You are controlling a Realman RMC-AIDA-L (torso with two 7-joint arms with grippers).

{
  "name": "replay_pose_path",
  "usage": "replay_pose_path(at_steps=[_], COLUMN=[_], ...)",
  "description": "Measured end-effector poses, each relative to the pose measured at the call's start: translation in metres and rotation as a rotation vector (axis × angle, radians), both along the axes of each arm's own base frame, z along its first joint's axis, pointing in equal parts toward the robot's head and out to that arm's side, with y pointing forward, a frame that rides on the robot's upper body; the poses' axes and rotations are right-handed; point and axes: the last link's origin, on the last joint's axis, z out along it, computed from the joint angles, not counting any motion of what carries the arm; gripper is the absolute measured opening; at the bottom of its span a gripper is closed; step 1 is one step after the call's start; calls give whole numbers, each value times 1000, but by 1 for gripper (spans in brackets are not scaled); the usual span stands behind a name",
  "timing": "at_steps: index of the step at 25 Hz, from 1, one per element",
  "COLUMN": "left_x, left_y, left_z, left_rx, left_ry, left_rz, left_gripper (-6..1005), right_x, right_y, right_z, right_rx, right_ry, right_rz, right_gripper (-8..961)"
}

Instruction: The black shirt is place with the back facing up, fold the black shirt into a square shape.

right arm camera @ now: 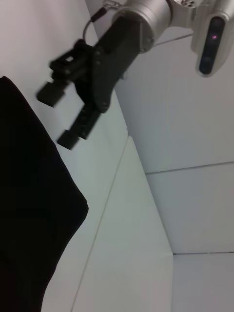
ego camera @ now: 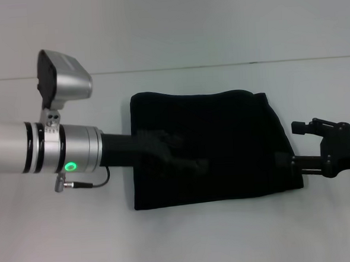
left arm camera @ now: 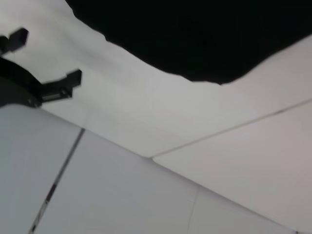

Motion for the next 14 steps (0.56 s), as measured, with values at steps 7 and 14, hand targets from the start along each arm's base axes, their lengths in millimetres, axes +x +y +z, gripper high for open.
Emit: replay_pose_path(at_steps=[7,14], left_x=[-3,1], left_y=[-4,1], left_z=[-4,0], left_rx=[-14,17], left_ry=[28,-12], left_rz=[-10,6], left_gripper=[948,948], right_x=[-2,-6], right_y=[1,3], right_z=[0,-2], right_rx=[-1,-11], right_ry=[-2,-6], right_rz=[11,21], right_gripper=[944,945])
